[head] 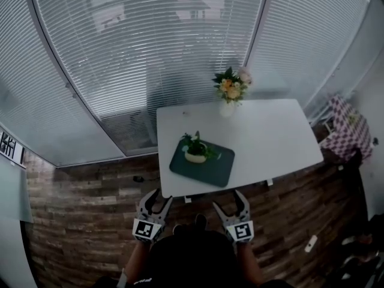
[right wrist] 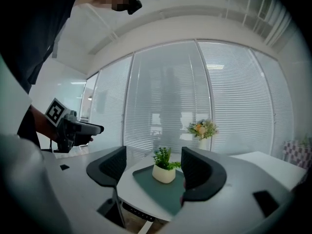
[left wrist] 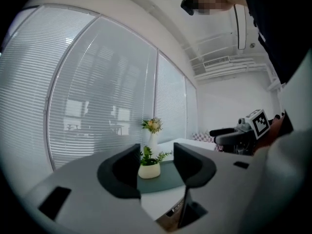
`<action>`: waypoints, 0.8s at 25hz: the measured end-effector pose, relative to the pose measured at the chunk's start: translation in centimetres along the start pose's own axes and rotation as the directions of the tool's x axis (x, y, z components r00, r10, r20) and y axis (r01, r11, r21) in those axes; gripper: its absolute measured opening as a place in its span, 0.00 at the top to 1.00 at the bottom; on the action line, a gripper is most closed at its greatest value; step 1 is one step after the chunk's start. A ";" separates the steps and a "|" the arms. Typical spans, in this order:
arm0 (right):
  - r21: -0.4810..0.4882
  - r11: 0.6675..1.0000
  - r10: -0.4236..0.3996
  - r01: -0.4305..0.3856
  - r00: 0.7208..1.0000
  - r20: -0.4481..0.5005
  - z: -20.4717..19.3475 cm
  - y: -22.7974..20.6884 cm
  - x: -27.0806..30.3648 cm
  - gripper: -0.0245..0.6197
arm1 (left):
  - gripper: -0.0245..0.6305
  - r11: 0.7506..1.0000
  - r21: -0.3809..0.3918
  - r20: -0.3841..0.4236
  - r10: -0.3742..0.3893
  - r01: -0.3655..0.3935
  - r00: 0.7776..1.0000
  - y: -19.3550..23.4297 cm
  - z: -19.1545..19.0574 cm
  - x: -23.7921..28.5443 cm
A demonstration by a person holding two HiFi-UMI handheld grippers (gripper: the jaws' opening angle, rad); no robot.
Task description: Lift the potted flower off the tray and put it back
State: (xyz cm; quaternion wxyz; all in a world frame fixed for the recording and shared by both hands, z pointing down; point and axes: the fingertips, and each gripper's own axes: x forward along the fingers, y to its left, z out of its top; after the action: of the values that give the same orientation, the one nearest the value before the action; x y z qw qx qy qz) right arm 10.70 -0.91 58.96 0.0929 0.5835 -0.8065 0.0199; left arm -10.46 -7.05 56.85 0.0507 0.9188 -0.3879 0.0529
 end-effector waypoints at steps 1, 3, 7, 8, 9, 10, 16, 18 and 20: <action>-0.004 1.000 -0.009 0.009 1.000 0.012 0.3 0.0 0.1 0.45 | 0.70 1.000 -0.002 0.011 0.009 -0.009 1.000 0.3 0.3 -0.1; 0.003 0.999 -0.043 0.043 0.999 0.018 0.4 -0.3 0.0 0.69 | 0.79 1.000 -0.010 0.033 0.022 -0.021 0.999 0.6 0.8 -0.2; 0.022 0.998 -0.067 0.067 0.998 0.007 -0.2 -0.4 0.0 0.90 | 0.93 0.997 0.056 0.047 0.055 -0.058 0.997 1.2 1.5 -1.0; 0.023 0.997 -0.068 0.068 0.998 0.001 -0.2 -0.3 0.0 0.94 | 0.93 0.996 0.069 0.057 0.049 -0.053 0.997 1.1 1.8 -1.1; 0.021 0.998 -0.061 0.061 0.998 -0.007 -0.3 -0.3 0.0 0.95 | 0.95 0.996 0.076 0.067 0.041 -0.046 0.997 0.9 2.1 -1.2; 0.017 0.999 -0.051 0.052 0.999 -0.006 -0.3 -0.2 0.0 0.95 | 0.95 0.996 0.080 0.072 0.034 -0.040 0.997 0.7 2.2 -1.3; 0.023 0.997 -0.080 0.080 0.997 0.004 -0.2 -0.6 0.0 0.95 | 0.95 0.997 0.070 0.088 0.037 -0.043 0.995 0.8 2.4 -1.5; 0.031 0.995 -0.091 0.091 0.996 -0.004 -0.5 -0.8 0.1 0.95 | 0.95 0.997 0.067 0.080 0.045 -0.050 0.996 1.1 2.1 -1.9; 0.043 0.994 -0.100 0.101 0.995 -0.005 -0.5 -0.9 0.0 0.96 | 0.95 0.996 0.071 0.066 0.049 -0.054 0.997 1.2 1.9 -2.1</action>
State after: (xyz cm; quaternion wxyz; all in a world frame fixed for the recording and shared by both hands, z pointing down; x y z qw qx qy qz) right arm 11.64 -1.11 59.33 0.0823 0.6252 -0.7754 0.0332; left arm -12.71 -6.61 54.79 0.0035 0.9109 -0.4108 0.0386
